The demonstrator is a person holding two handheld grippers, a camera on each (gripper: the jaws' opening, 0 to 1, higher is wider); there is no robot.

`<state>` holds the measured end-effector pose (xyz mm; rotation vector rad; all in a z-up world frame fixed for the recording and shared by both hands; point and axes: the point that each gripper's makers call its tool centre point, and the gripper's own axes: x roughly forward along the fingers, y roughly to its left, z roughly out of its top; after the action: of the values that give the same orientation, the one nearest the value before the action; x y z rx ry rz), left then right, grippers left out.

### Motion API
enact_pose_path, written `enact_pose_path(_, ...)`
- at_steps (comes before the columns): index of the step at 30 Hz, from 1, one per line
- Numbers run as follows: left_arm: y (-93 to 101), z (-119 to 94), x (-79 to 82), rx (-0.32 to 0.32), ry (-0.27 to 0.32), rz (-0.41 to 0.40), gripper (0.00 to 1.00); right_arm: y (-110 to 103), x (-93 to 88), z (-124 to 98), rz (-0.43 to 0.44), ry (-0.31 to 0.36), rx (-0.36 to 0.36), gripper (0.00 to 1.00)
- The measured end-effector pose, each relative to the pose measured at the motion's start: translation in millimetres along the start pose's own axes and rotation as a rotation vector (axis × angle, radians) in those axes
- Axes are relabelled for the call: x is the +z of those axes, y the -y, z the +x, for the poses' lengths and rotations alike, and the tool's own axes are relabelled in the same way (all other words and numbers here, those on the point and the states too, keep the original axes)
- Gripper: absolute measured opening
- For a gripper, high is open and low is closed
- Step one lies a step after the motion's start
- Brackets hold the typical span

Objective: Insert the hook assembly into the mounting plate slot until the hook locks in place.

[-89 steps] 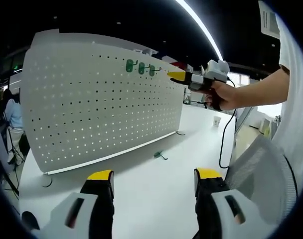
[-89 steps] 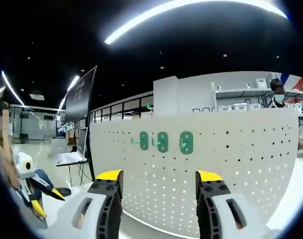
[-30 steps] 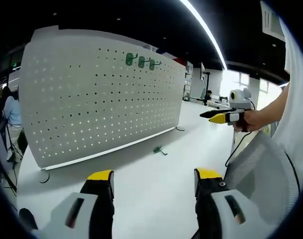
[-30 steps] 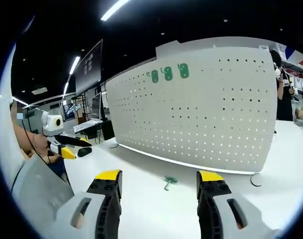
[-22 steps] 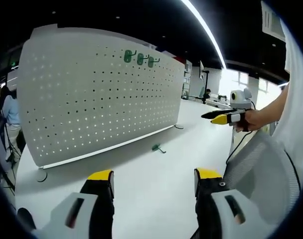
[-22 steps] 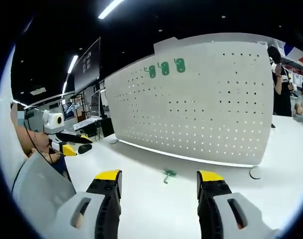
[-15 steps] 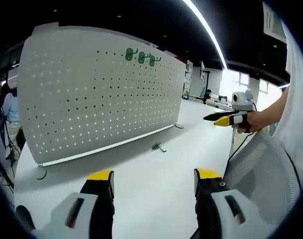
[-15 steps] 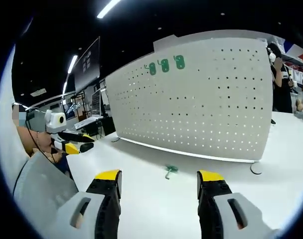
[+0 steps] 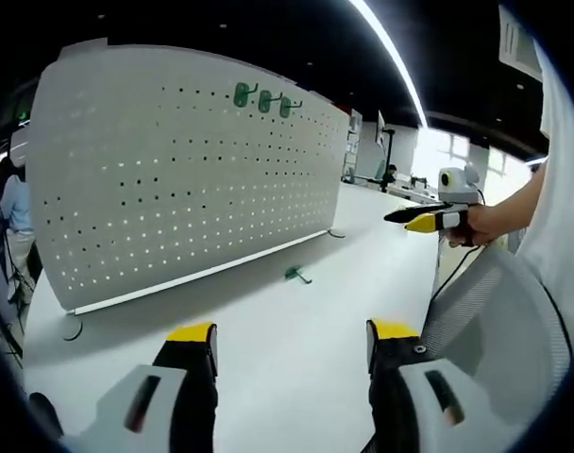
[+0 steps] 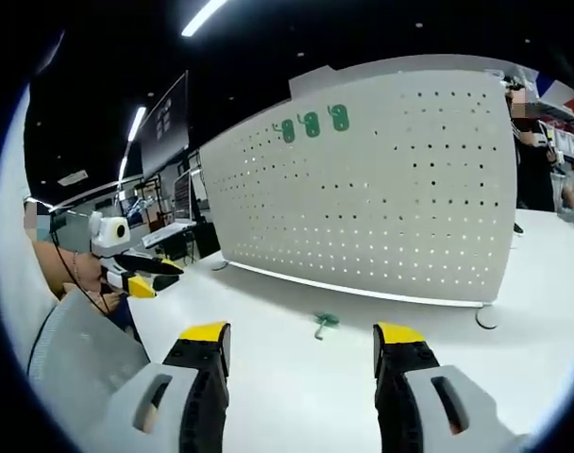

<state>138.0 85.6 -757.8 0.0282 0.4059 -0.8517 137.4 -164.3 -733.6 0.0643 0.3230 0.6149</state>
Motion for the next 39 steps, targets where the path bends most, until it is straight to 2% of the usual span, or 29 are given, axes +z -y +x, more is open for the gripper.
enact_pose_path(3,1.0,11,1.3,-0.03,-0.033,0.043,0.66,0,-0.1,-2,0.003,0.002,-0.002,0.59)
enact_pose_path(10,2.7,33,7.4,-0.088,-0.062,0.041,0.67,0,0.9,-6,0.02,0.006,-0.012,0.59)
enact_pose_path(16,5.3,50,6.1,-0.14,-0.128,0.113,0.66,0,5.1,-8,0.017,0.012,-0.02,0.59)
enact_pose_path(20,4.7,62,13.6,-0.165,-0.127,0.139,0.65,0,5.4,-9,0.014,0.01,-0.023,0.59)
enact_pose_path(26,7.4,83,15.7,-0.215,-0.166,0.197,0.65,1,5.3,-10,0.022,0.007,-0.028,0.59)
enact_pose_path(39,5.8,122,14.3,-0.279,-0.272,0.279,0.66,2,12.6,-10,0.031,0.012,-0.027,0.59)
